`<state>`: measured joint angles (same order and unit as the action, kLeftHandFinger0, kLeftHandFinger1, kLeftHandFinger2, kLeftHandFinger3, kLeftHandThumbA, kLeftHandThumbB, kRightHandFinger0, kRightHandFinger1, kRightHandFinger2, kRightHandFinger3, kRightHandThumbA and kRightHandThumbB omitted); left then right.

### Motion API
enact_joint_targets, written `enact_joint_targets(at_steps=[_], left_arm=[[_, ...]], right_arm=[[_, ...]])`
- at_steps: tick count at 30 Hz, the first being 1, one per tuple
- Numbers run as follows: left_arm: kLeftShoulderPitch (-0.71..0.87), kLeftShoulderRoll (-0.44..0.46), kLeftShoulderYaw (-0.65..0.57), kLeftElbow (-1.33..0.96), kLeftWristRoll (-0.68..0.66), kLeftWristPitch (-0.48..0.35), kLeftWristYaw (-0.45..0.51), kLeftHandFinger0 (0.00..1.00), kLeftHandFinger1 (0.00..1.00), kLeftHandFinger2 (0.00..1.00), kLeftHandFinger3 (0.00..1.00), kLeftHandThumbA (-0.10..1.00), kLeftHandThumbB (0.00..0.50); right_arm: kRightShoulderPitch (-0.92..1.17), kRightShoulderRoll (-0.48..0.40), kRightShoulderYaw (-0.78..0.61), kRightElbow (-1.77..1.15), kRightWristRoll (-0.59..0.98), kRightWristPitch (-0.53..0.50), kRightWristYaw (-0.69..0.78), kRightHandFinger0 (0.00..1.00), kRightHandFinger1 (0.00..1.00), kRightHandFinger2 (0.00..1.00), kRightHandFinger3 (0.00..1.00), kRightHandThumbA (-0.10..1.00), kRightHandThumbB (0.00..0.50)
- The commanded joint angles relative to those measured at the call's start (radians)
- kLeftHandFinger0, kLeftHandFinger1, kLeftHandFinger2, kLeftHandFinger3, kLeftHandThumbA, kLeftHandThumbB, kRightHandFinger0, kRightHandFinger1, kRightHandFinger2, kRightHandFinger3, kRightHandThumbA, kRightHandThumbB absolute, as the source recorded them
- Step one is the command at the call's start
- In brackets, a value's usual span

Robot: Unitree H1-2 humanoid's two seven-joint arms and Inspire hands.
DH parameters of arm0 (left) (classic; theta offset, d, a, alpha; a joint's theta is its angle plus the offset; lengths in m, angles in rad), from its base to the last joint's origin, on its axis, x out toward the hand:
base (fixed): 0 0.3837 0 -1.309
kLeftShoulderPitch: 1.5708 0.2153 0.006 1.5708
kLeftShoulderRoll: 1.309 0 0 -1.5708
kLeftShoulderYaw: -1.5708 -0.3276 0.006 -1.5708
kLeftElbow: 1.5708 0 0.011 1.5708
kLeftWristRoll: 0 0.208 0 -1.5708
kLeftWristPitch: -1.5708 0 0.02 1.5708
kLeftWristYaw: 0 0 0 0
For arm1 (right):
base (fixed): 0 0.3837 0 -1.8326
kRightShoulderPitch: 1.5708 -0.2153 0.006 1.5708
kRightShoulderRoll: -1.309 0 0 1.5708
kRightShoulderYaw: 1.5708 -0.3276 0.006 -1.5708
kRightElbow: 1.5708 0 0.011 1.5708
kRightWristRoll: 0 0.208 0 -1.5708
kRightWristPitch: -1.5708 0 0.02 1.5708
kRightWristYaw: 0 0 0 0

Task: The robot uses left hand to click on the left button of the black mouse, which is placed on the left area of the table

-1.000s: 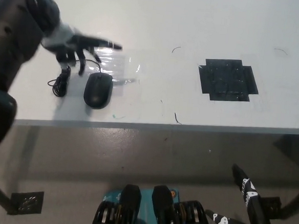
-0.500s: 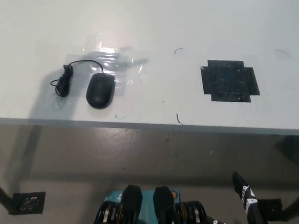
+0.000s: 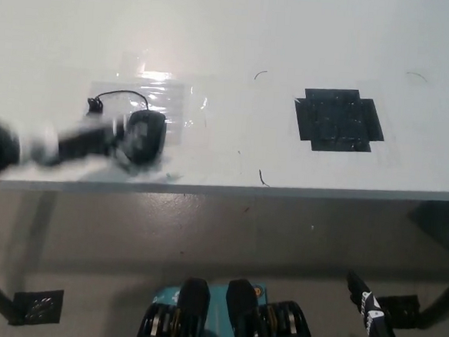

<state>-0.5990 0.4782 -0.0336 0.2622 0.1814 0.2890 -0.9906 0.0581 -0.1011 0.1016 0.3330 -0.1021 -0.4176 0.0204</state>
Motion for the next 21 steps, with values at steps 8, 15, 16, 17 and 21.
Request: enact_joint_targets(at_steps=[8,15,16,17,21], left_arm=[[0.990,-0.149,0.480,-1.212,-0.673,-0.193,0.411,1.00,1.00,1.00,1.00,1.00,0.286],[1.020,-0.355,0.352,-1.016,-0.451,-0.399,0.374,1.00,1.00,1.00,1.00,1.00,0.251],[1.021,-0.391,0.337,-0.936,-0.409,-0.453,0.370,1.00,1.00,1.00,1.00,1.00,0.228],[1.006,-0.419,0.325,-0.831,-0.357,-0.515,0.376,1.00,1.00,1.00,1.00,1.00,0.238],[0.920,-0.472,0.309,-0.573,-0.257,-0.536,0.414,1.00,1.00,1.00,1.00,1.00,0.249]], right_arm=[[0.038,0.011,0.016,0.002,-0.001,-0.052,-0.011,1.00,1.00,1.00,1.00,1.00,0.195],[0.020,0.011,0.023,0.012,-0.002,-0.052,-0.005,1.00,1.00,1.00,1.00,1.00,0.185],[0.030,0.012,0.026,0.007,0.000,-0.052,-0.001,1.00,1.00,1.00,1.00,1.00,0.180],[0.034,0.014,0.026,0.006,0.006,-0.052,0.000,1.00,1.00,1.00,1.00,1.00,0.178],[0.031,0.017,0.024,0.001,0.008,-0.052,-0.001,1.00,1.00,1.00,1.00,1.00,0.166]])
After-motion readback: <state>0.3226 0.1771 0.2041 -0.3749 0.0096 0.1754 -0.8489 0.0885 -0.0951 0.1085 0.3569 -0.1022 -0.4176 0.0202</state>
